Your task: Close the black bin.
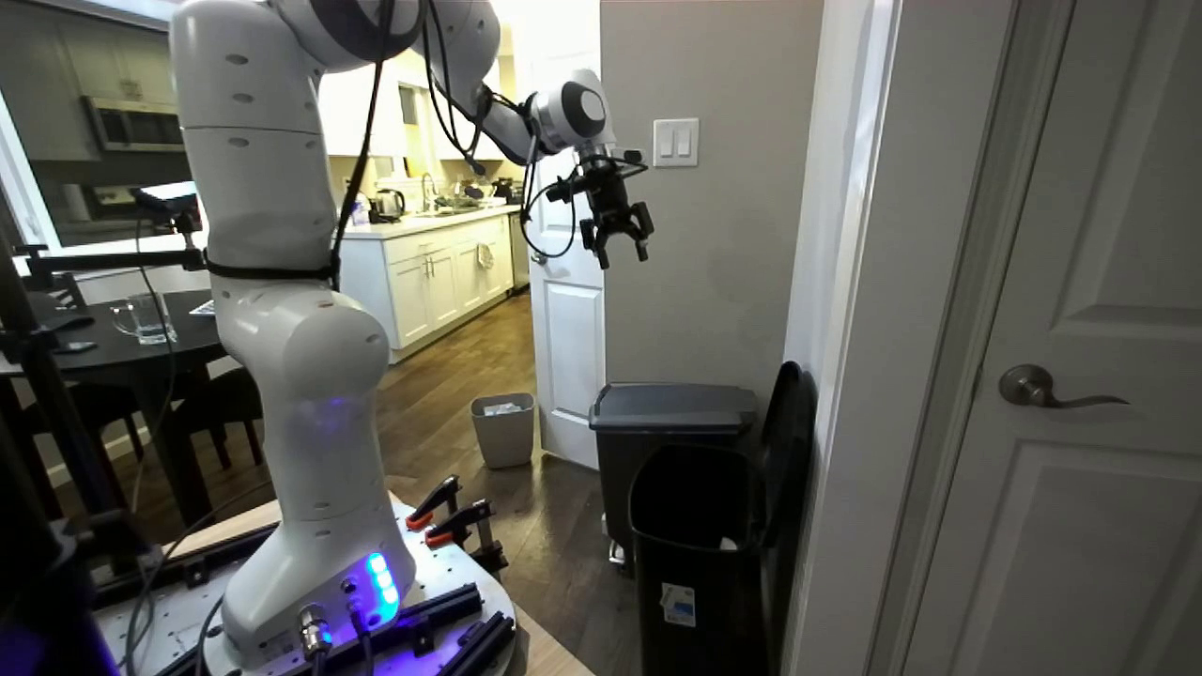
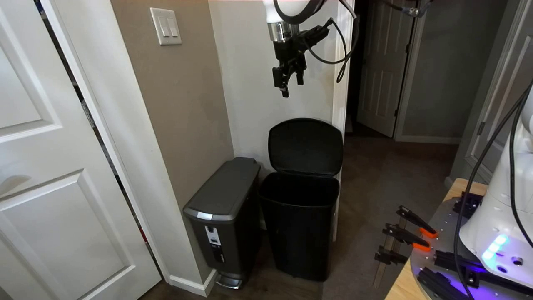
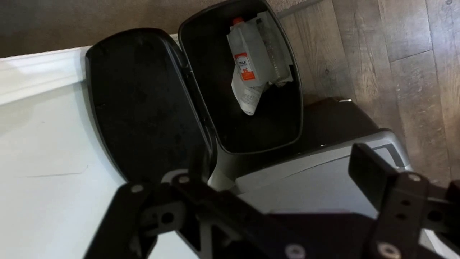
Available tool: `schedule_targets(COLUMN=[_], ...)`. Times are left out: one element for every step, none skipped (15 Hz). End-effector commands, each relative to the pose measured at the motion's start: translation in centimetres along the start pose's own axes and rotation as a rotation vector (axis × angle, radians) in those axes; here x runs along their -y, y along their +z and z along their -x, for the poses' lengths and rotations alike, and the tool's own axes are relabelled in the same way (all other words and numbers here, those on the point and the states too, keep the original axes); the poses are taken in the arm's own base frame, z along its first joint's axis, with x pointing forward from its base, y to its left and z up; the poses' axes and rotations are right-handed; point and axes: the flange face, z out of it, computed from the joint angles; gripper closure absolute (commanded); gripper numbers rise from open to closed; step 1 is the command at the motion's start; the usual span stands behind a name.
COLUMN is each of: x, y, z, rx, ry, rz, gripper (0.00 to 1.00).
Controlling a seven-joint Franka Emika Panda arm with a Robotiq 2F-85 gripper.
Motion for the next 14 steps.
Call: schedule_targets(x=[-3.5,-4.9,-6.2,-7.4,-8.4,-9.2,-9.9,-10.5,-11.0,-11.6,-12.1,-12.7,-13.3,-13.9], y=[1.1,1.7,2.2,2.9,3.4,4.1,4.6,5.3,6.1,6.9,7.6,8.4,9.1,9.8], z=[-1.3,-1.9,-2.5,-3.3,-4.0,-4.8,-5.5,-6.3,-7.1,-7.9,-8.7,-9.5,-10.3,-11.1], rx=[-0.026,-0.047,-0.065,-0.088,-0.111,-0.129,-0.146,-0.158,-0.163,-0.162,-0.159,-0.156,-0.149,-0.144], ry=[0.07,0.093,0.107,0.121,0.136,0.141,0.145,0.148,0.145,0.141,0.139,0.141,0.147,0.157], rz=[-0.03,-0.031,-0.029,-0.028,-0.023,-0.022,-0.017,-0.01,-0.007,-0.007,-0.007,-0.007,-0.006,-0.006], gripper=[0.0,0.0,0.0,0.0,0.0,0.0,0.0,0.0,0.0,0.0,0.0,0.0,0.0,0.0])
